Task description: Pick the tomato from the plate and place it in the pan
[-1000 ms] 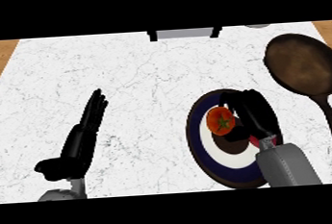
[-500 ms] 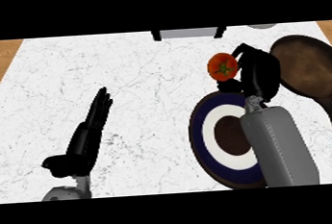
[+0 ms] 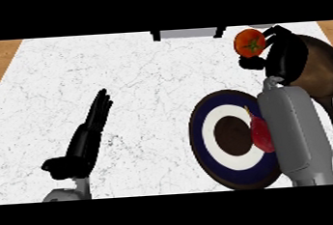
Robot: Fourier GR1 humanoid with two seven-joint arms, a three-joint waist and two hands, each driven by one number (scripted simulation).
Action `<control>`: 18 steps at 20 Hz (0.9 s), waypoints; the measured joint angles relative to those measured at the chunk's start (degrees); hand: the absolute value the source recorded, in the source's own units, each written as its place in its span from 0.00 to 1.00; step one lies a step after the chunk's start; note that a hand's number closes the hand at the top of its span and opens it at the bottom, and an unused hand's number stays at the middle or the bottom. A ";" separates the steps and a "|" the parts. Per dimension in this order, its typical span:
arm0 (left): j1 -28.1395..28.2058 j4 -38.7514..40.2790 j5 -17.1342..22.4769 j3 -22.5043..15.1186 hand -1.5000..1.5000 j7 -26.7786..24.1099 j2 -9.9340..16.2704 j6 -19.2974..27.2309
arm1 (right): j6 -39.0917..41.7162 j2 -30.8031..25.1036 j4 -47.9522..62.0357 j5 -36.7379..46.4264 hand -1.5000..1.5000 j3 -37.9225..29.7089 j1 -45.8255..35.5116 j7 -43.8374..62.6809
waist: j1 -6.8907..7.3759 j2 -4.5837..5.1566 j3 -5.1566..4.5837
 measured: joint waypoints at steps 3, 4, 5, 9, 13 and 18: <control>0.68 -1.21 -0.15 -0.02 0.50 0.39 0.25 -0.37 | -4.75 -3.12 5.98 -1.50 1.00 -2.89 -1.08 -3.05 | 0.12 0.05 0.02; 0.83 -1.40 -0.41 -0.23 0.50 0.38 0.08 -0.25 | -6.29 -4.39 7.82 -2.08 1.00 -3.80 -1.14 -4.51 | 0.16 0.07 0.02; 0.53 -0.88 -0.71 -0.30 0.50 0.10 -0.28 -0.05 | -8.09 -5.31 9.56 -2.40 1.00 -4.49 -1.25 -5.73 | 0.13 0.09 0.02; 0.71 -1.48 -0.16 0.00 0.50 0.53 -0.06 -0.84 | -13.70 -10.69 15.83 -1.53 1.00 -6.81 -0.91 -9.42 | 0.33 0.23 0.04; 0.82 -0.99 0.20 0.26 0.50 -0.21 0.06 -1.71 | -21.19 -15.33 23.14 -4.50 1.00 -10.50 -1.75 -15.76 | 0.76 0.45 0.10; -0.06 0.59 -1.17 -0.59 0.50 -0.99 -1.16 -0.96 | -26.12 -20.82 32.55 -10.63 1.00 -15.28 -5.03 -24.34 | 1.52 0.85 0.20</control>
